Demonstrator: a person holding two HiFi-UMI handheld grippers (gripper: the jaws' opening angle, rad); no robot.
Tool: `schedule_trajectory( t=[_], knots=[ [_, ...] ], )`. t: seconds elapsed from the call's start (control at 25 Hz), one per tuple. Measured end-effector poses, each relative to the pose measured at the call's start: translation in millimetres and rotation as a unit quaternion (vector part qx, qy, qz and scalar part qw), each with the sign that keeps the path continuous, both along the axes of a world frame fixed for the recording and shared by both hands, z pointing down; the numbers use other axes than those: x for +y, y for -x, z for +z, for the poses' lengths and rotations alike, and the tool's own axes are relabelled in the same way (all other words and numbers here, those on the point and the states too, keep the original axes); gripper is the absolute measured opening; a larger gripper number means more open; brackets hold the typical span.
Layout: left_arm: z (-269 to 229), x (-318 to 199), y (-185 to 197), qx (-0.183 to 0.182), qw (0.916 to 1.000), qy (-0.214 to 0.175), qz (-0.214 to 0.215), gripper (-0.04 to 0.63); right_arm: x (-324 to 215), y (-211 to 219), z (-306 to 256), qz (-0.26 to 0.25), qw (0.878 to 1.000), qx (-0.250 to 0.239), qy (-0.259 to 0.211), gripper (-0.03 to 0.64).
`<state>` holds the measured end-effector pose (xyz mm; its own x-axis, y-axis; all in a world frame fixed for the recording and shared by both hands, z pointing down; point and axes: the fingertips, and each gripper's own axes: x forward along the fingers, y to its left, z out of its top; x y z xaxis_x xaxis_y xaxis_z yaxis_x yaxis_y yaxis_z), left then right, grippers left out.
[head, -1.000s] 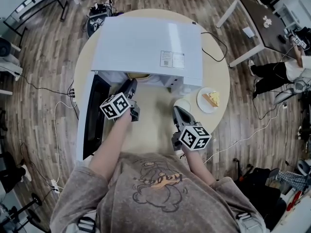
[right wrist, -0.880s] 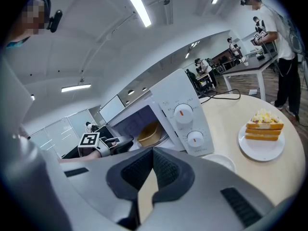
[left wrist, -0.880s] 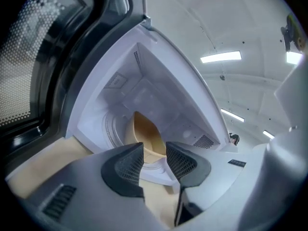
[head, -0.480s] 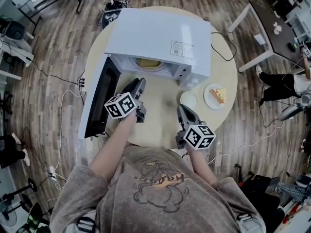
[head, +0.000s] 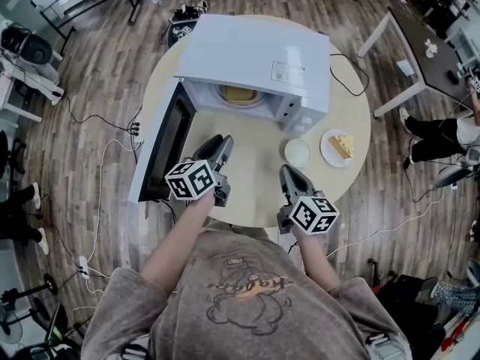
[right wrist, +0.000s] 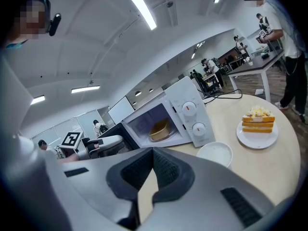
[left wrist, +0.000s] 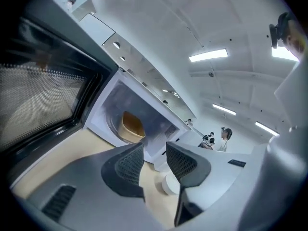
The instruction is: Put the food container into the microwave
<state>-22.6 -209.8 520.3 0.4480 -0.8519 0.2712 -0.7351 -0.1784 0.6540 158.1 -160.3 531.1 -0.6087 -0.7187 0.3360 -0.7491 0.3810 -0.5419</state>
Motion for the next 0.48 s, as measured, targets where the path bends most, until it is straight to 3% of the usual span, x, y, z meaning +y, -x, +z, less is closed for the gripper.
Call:
schedule_trajectory(
  t=[0.48],
  knots=[
    [-33.3,62.0,13.2,-0.03,0.9978,-0.031,0.049,0.155,42.4,18.0,-23.9,0.008,0.999,0.029,-0.034,0.0]
  ],
)
